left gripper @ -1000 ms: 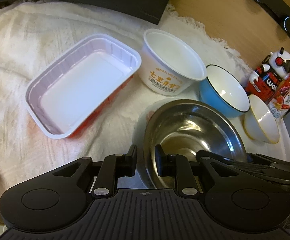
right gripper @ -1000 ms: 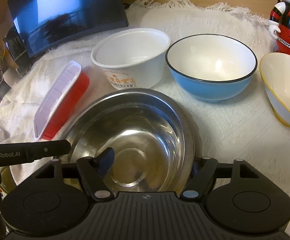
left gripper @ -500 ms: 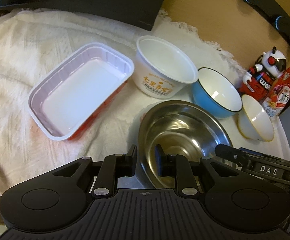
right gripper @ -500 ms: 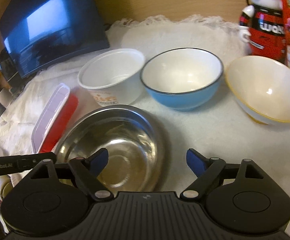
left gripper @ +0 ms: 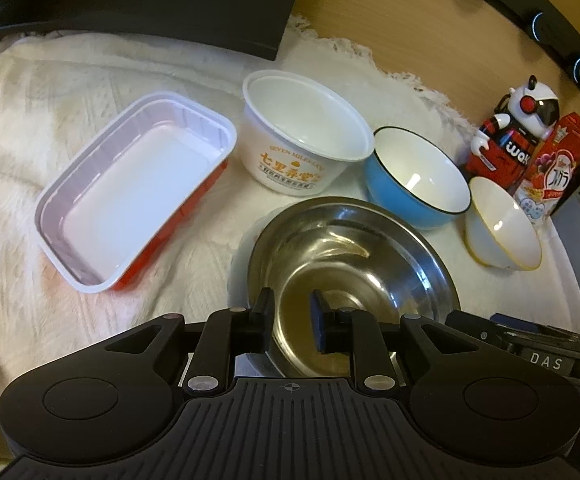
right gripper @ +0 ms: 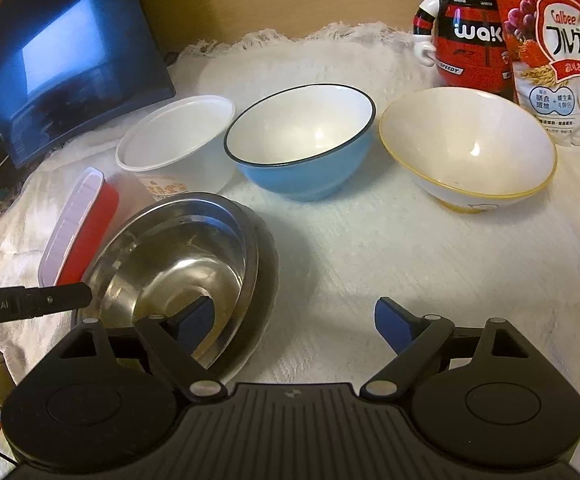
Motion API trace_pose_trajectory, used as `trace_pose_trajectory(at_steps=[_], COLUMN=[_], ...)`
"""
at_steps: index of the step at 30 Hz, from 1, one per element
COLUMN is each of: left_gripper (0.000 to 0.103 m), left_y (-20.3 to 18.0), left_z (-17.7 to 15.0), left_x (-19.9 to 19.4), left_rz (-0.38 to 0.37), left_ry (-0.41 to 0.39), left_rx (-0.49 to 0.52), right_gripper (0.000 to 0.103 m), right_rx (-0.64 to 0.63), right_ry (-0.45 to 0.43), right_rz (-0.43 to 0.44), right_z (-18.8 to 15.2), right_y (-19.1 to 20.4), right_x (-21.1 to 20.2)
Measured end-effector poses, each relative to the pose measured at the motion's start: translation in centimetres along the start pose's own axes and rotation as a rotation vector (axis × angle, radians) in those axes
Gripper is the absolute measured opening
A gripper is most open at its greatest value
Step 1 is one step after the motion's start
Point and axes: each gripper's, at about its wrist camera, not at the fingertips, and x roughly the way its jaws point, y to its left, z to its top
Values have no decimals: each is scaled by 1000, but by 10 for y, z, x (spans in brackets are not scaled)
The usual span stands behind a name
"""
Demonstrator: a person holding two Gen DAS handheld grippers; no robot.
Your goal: Organize plates and bowls
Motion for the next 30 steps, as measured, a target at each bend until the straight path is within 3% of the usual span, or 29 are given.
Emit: trace_pose_trajectory(at_steps=[14, 26, 30], left_gripper=[20, 15, 16], left_y=[6, 17, 10], left_z=[8, 12, 12], left_x=[11, 27, 9], left_rz=[-24, -40, -17], left_ry=[22, 32, -9], left_rx=[2, 20, 107], right_gripper=[88, 88, 88], right_rx=[-23, -24, -33], right_ry=[3, 59, 71], right_rz=[20, 58, 70], right_z=[16, 22, 22], right_y=[10, 17, 21], right_x=[14, 44, 50])
